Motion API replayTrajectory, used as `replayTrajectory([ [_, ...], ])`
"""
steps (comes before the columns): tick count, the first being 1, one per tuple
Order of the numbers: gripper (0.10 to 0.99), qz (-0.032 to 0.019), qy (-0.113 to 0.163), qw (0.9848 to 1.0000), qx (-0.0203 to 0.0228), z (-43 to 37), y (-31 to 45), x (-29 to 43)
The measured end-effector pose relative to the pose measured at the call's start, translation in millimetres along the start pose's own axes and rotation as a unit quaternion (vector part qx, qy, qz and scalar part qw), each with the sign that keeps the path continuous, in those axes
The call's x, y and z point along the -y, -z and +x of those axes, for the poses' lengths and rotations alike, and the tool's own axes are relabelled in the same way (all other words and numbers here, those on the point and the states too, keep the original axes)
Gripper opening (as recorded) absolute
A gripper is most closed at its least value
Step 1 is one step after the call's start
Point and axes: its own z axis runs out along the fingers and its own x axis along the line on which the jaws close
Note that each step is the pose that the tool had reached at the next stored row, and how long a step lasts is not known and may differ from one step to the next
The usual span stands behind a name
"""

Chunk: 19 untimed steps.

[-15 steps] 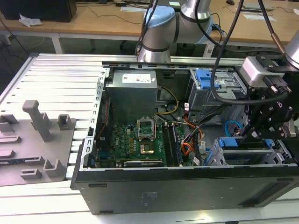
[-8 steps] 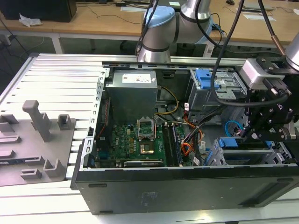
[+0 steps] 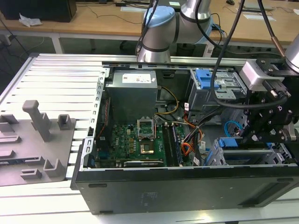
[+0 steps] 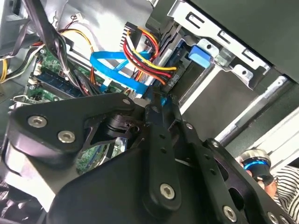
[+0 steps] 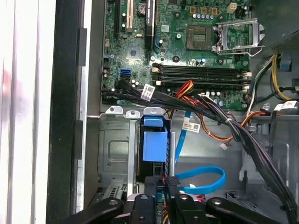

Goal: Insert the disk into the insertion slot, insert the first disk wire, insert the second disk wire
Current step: 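Insert the second disk wire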

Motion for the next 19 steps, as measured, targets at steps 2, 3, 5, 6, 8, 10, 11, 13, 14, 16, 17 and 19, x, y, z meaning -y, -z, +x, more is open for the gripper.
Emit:
replayTrajectory([
  [2, 0.220, 0.0000, 0.000, 1.0000, 0.0002, -0.2, 8.7, -0.4],
  [3, 0.157, 0.0000, 0.000, 1.0000, 0.0002, -0.2, 11.0, -0.5],
  [5, 0.106, 0.0001, 0.000, 1.0000, 0.0003, -0.4, 17.4, -0.8],
  [6, 0.106, 0.0002, 0.000, 1.0000, 0.0002, -0.4, 20.9, -0.9],
  [8, 0.106, 0.0009, 0.000, 1.0000, 0.0002, -0.5, 27.9, -1.8],
  [10, 0.106, 0.0030, 0.000, 1.0000, 0.0002, -0.6, 30.8, -3.9],
  [11, 0.106, 0.0052, 0.000, 1.0000, 0.0001, -0.7, 32.5, -6.3],
  [13, 0.106, 0.0111, 0.000, 0.9999, 0.0000, -1.0, 33.2, -16.6],
  [14, 0.106, 0.0118, 0.000, 0.9999, 0.0000, -1.0, 33.1, -18.3],
  [16, 0.106, 0.0128, 0.000, 0.9999, -0.0001, -1.0, 33.0, -21.4],
  [17, 0.106, 0.0129, 0.000, 0.9999, -0.0001, -1.0, 33.1, -21.4],
  [19, 0.106, 0.0129, 0.000, 0.9999, -0.0001, -1.0, 33.0, -21.5],
])
